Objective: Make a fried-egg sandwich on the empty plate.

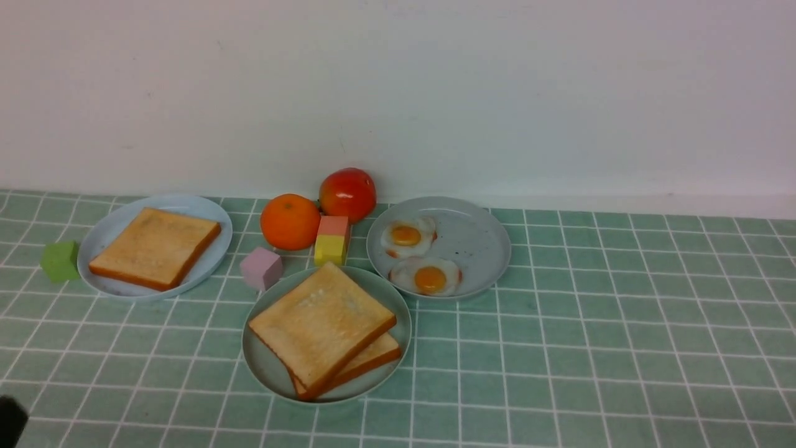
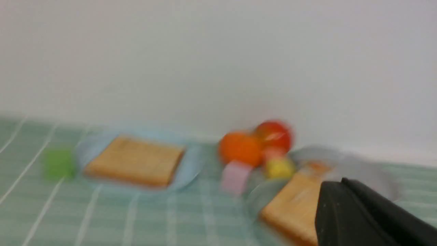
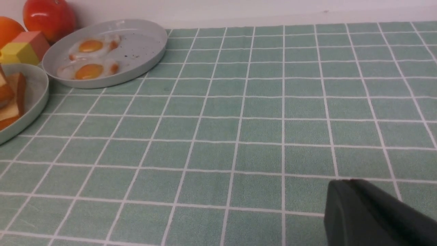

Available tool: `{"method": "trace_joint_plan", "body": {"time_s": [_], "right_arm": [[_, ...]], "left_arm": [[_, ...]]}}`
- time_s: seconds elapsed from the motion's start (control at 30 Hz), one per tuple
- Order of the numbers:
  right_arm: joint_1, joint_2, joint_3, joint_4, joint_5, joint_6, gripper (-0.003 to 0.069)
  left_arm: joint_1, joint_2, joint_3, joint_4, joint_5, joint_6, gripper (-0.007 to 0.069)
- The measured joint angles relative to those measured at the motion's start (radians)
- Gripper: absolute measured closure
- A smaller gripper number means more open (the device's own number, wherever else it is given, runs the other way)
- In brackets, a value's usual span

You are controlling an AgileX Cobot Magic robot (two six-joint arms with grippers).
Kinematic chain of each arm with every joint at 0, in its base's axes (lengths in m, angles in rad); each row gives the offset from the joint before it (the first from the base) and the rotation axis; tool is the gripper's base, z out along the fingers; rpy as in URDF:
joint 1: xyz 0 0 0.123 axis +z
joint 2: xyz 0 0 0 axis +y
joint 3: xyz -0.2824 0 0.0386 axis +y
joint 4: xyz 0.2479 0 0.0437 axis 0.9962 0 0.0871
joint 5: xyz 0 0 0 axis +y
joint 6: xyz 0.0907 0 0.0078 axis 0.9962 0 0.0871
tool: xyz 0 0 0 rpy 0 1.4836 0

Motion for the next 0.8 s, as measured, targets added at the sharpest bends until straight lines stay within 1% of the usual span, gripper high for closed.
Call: {"method": "trace_joint_plan", "body": {"time_s": [0.07, 0.17, 0.33, 0.8], "right_arm": [[0.0, 0.0, 0.0, 0.0, 0.001, 0.0, 0.0655], [0.0, 0.0, 0.0, 0.0, 0.002, 0.0, 0.0654], [0.0, 0.0, 0.0, 0.0, 0.002, 0.0, 0.065], [-0.002, 0.0, -0.001, 0.0, 0.004, 0.0, 0.0641]], "left_arm": [[0.077, -0.007, 0.003, 0.041, 0.202, -0.103, 0.0638], [0.113, -0.007, 0.01, 0.053, 0.308, -0.158, 0.0638], [0.119, -0.007, 0.01, 0.058, 0.318, -0.182, 0.0638], [0.119, -0.007, 0.01, 0.06, 0.315, -0.186, 0.0638]]}}
